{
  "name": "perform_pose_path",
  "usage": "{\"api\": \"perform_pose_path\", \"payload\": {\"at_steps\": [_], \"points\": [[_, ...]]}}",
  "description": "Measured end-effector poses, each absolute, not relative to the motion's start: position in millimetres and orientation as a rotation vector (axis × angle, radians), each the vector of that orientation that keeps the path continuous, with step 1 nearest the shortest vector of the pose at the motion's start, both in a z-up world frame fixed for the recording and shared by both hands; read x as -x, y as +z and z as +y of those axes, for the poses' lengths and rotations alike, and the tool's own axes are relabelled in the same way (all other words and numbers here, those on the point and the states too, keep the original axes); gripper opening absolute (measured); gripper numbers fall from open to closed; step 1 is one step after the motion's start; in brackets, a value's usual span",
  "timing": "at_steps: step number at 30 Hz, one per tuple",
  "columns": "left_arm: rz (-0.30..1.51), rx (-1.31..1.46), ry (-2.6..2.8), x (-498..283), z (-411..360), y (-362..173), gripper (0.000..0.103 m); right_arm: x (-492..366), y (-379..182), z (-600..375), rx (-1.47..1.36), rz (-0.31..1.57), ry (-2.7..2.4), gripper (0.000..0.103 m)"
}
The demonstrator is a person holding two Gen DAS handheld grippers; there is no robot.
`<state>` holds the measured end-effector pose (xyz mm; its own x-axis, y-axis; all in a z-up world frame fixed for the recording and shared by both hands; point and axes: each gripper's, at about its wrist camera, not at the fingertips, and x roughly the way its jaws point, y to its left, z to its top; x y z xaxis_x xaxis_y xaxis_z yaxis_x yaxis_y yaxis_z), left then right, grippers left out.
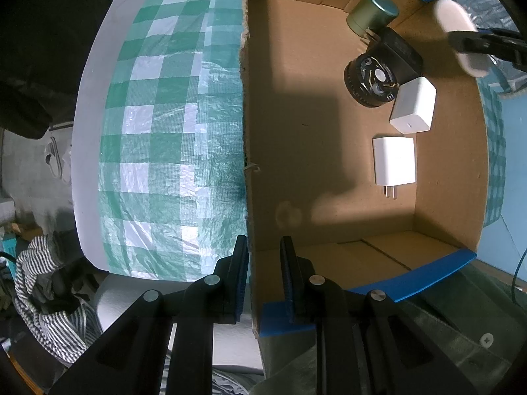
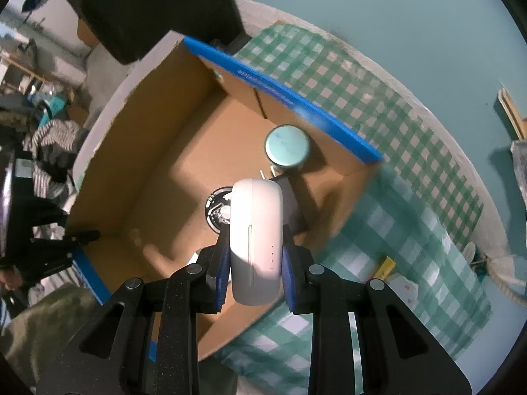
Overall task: Organize rigid objects
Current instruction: 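Lift the earbud case and carry it over the box, then lower the earbud case onto the brush and open the right gripper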
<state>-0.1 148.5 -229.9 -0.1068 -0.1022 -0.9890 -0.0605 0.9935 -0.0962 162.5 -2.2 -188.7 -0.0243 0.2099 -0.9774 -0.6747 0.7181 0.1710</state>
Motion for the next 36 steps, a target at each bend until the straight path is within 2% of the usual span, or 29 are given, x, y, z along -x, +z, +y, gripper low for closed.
{"api": "perform_pose_path", "payload": {"at_steps": [12, 22, 24, 28, 32, 36], "points": [[1.686, 0.116, -0.041, 0.0, 146.7, -231.0, 0.019, -157.1, -234.0, 30.0, 0.486, 1.502, 0.730, 0.025], [1.688, 0.110, -0.045, -2.6, 144.6, -231.3, 0.019, -158.4, -238.3, 29.8, 0.461, 1.505, 0.735, 0.027], [1.688, 0.109, -0.045, -2.6, 144.5, -231.2, 0.019, -159.6, -234.5, 26.3, 0.459, 1.501, 0.728, 0.038], [1.687, 0.106, -0.045, -3.7, 142.3, -230.2, 0.019, -160.3, -223.2, 19.7, 0.449, 1.486, 0.725, 0.042], [1.685, 0.103, -0.044, -4.3, 139.5, -229.1, 0.019, -159.4, -206.3, 13.1, 0.438, 1.453, 0.731, 0.054], [1.685, 0.103, -0.043, -4.1, 137.9, -228.6, 0.019, -157.9, -188.6, 3.7, 0.414, 1.424, 0.735, 0.056]]}}
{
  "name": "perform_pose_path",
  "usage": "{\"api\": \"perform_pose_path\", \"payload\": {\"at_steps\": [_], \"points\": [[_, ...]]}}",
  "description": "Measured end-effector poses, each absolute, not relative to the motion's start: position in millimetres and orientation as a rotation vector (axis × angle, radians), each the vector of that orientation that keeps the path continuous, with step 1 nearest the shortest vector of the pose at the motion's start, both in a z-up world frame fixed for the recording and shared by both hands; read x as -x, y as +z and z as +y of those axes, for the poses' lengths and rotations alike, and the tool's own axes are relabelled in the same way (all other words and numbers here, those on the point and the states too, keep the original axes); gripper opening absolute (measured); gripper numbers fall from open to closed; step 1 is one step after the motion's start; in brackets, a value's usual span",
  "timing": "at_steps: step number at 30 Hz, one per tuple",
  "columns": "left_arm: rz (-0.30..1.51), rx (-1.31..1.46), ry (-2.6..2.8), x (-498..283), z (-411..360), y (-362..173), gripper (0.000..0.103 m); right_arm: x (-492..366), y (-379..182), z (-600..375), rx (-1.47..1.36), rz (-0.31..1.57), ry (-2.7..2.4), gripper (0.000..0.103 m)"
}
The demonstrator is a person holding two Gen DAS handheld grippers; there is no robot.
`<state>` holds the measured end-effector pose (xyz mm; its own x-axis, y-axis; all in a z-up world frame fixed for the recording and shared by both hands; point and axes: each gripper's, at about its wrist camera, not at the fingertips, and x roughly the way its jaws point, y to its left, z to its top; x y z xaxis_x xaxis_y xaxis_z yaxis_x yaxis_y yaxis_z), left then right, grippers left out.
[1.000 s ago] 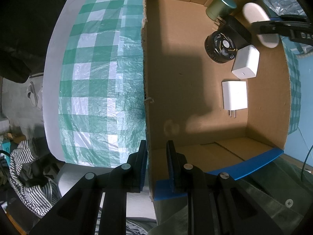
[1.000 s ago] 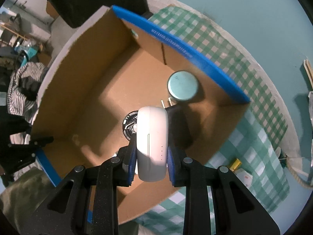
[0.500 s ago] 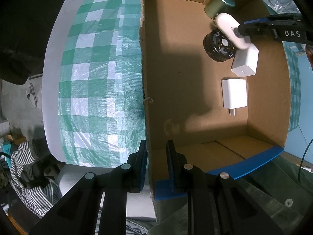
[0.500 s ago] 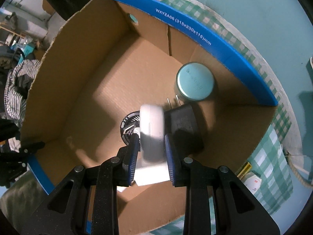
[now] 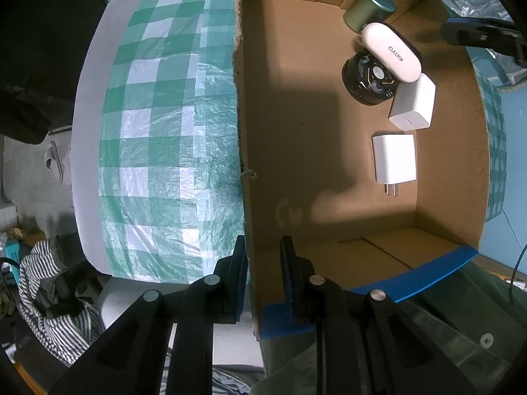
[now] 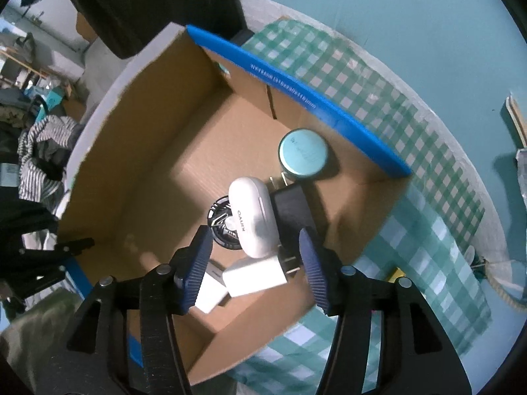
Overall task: Organize rigid objects
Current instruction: 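Lower the earbud case onto the brush and open the right gripper, then move the right gripper back over the white octagonal PASA device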
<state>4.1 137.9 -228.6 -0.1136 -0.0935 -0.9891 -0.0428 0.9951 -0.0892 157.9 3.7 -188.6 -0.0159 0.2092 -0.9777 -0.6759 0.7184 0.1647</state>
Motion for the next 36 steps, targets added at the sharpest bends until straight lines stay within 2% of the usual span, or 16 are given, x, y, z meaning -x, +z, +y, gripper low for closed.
{"api": "perform_pose_path", "payload": {"at_steps": [5, 17, 26, 36], "points": [[1.685, 0.104, -0.043, -3.5, 138.3, -229.3, 0.019, -157.8, -170.3, -11.8, 0.392, 1.395, 0.729, 0.061], [1.684, 0.101, -0.042, -2.6, 137.3, -227.9, 0.019, -166.5, -160.0, -64.9, 0.353, 1.391, 0.640, 0.066], [1.684, 0.104, -0.043, 1.5, 139.3, -226.1, 0.019, -180.4, -177.8, -120.7, 0.257, 1.448, 0.528, 0.067], [1.688, 0.089, -0.045, 0.9, 137.1, -227.6, 0.019, -196.3, -225.3, -179.9, 0.191, 1.540, 0.380, 0.070]]}}
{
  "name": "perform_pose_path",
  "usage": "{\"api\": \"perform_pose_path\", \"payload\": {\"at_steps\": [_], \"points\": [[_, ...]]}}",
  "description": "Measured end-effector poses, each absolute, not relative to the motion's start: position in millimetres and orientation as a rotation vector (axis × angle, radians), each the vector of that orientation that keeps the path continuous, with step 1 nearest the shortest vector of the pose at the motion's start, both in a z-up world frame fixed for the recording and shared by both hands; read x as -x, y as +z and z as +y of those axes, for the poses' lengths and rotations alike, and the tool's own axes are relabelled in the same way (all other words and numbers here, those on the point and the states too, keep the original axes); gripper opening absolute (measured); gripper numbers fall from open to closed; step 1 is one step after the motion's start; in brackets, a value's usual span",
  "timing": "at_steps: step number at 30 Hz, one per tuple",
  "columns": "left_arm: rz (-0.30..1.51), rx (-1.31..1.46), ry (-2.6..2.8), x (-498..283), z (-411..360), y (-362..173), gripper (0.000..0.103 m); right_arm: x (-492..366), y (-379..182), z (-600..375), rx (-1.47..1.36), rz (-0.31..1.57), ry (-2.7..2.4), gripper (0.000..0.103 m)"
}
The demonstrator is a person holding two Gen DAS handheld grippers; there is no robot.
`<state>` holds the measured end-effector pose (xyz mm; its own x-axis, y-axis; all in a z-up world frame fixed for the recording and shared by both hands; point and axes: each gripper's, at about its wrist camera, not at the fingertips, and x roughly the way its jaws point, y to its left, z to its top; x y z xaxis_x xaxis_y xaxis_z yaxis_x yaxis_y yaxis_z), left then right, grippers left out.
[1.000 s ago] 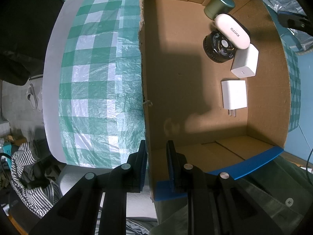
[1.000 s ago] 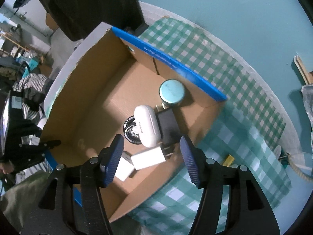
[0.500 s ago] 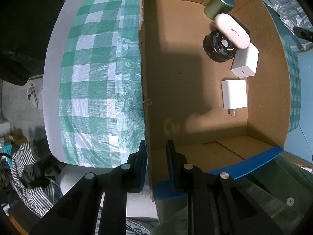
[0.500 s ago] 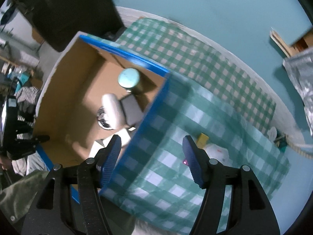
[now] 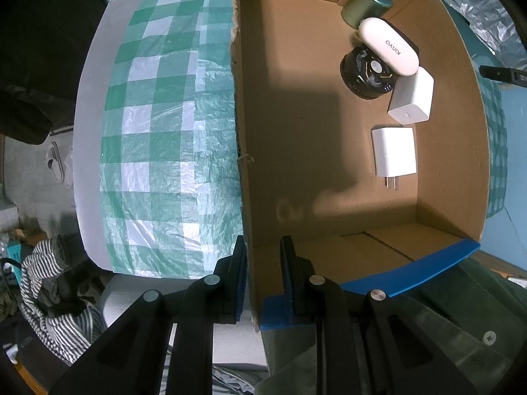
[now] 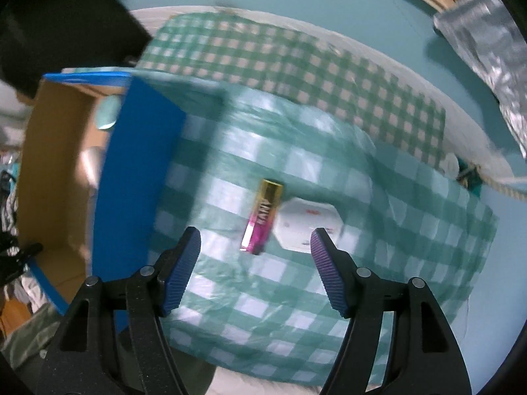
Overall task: Organize rigid objects
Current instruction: 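Move the right gripper back over the white octagonal PASA device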
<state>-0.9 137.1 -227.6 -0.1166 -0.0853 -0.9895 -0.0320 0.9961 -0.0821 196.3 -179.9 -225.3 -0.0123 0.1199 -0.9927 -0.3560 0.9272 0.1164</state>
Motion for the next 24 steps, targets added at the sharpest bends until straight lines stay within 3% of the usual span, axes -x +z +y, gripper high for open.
{"api": "perform_pose_path", "payload": {"at_steps": [24], "points": [[1.691, 0.079, -0.048, 1.5, 136.0, -227.7, 0.019, -213.9, -293.2, -213.1, 0.177, 1.548, 0.291, 0.070]]}}
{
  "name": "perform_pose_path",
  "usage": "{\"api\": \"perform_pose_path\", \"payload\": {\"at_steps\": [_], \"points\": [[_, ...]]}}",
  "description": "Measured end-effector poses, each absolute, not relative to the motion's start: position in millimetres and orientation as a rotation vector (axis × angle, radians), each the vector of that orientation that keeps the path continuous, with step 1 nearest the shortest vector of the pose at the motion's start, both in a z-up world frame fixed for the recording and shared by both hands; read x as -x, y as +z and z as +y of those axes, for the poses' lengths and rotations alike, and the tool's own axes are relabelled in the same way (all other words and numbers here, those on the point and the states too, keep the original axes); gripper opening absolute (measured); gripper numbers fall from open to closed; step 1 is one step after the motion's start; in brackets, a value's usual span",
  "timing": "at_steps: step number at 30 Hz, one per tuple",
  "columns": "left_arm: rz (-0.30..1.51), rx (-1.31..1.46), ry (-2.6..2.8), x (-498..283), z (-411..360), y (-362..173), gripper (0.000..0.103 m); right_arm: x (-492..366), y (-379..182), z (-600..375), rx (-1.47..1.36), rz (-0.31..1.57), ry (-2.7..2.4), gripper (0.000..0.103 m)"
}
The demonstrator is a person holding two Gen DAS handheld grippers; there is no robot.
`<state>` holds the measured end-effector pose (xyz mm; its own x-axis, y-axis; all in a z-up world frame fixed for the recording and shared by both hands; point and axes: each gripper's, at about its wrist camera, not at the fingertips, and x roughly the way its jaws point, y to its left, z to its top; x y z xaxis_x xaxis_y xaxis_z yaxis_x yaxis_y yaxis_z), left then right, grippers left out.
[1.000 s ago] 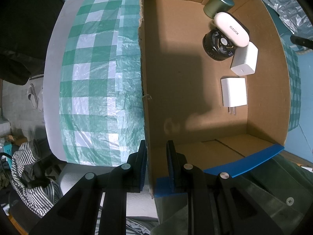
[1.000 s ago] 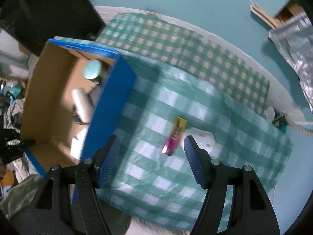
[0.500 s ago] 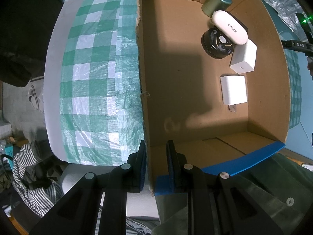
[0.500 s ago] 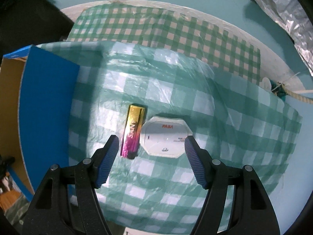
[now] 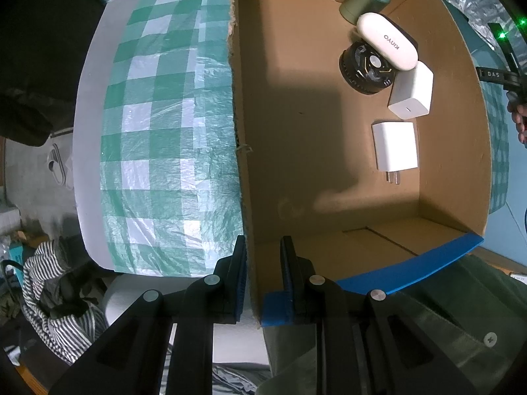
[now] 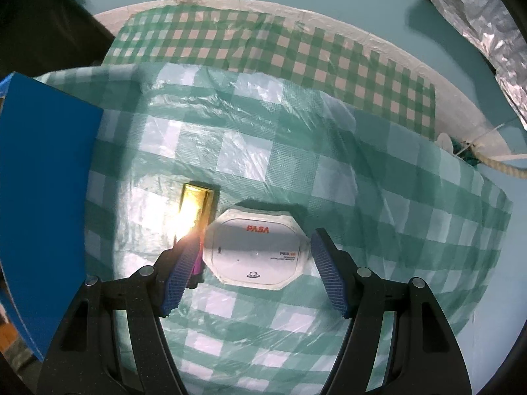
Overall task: Organize rigid objects
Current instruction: 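Move the right gripper back over the white octagonal PASA device, then grasp the white octagonal PASA device with the right gripper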
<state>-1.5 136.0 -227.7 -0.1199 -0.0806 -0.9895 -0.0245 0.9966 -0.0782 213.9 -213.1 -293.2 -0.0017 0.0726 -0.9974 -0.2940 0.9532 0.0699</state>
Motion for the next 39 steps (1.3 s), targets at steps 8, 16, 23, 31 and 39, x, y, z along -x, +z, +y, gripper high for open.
{"api": "perform_pose_path", "payload": {"at_steps": [8, 16, 23, 31, 39], "points": [[1.690, 0.085, -0.041, 2.0, 136.2, -227.7, 0.019, -215.5, -304.3, -216.4, 0.153, 1.568, 0.291, 0.071], [1.691, 0.087, -0.038, 1.6, 137.1, -227.8, 0.019, -215.3, -307.8, -227.1, 0.092, 1.608, 0.267, 0.070], [1.691, 0.087, -0.039, 1.8, 136.8, -228.1, 0.019, -207.1, -309.0, -238.7, 0.047, 1.622, 0.238, 0.072], [1.692, 0.087, -0.036, 1.6, 135.7, -228.9, 0.019, -205.5, -310.7, -227.5, 0.130, 1.636, 0.213, 0.074], [1.687, 0.088, -0.041, 2.5, 135.7, -227.4, 0.021, -198.1, -308.4, -218.8, 0.158, 1.630, 0.188, 0.071]]}}
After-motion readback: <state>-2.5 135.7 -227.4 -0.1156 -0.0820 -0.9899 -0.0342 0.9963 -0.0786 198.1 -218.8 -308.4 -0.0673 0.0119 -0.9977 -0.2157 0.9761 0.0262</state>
